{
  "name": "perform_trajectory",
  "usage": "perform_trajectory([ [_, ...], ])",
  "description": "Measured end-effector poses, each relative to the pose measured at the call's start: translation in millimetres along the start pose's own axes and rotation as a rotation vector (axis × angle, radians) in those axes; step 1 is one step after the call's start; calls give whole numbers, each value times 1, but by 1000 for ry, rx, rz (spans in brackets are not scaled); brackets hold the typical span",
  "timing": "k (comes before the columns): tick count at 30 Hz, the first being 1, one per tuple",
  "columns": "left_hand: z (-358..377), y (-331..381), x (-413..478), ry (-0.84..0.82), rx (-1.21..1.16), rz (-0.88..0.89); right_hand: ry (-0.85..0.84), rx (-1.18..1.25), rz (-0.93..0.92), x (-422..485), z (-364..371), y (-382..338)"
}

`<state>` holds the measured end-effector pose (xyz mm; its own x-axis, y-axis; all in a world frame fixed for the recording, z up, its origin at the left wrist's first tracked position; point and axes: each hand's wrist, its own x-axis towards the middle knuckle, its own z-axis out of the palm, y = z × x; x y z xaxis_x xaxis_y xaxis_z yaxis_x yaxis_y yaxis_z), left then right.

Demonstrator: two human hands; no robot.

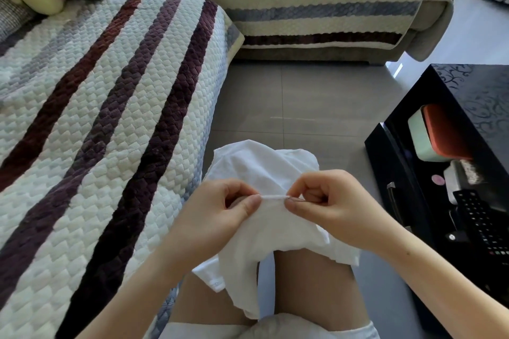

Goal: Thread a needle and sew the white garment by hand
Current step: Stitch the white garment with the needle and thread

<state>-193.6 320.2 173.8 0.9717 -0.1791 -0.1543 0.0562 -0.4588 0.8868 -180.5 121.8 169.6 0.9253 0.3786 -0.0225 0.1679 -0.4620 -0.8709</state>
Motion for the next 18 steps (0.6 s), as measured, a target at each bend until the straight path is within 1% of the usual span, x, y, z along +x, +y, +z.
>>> perform_trajectory([
  [2, 3, -2, 0, 15, 38, -26, -21, -9, 21, -2, 1, 3],
  [4, 6, -4, 1, 15, 18, -68, -24, 2, 53, -3, 1, 6],
  [7, 10, -5, 4, -21, -99, -124, -26, 24, 75, -3, 0, 7],
  [9, 11, -5, 5, -55, -217, -162, -17, 39, 48, -5, 1, 7],
  [11, 10, -6, 6, -59, -284, -179, 22, 69, 23, -8, 2, 7],
  [12, 10, -6, 7, -53, -300, -180, 51, 50, 13, -9, 2, 7],
  [15, 9, -7, 8, -45, -330, -183, 146, -132, -69, -12, 8, 4],
  [18, 8, -7, 8, -50, -367, -194, 154, -206, -109, -13, 13, 4],
])
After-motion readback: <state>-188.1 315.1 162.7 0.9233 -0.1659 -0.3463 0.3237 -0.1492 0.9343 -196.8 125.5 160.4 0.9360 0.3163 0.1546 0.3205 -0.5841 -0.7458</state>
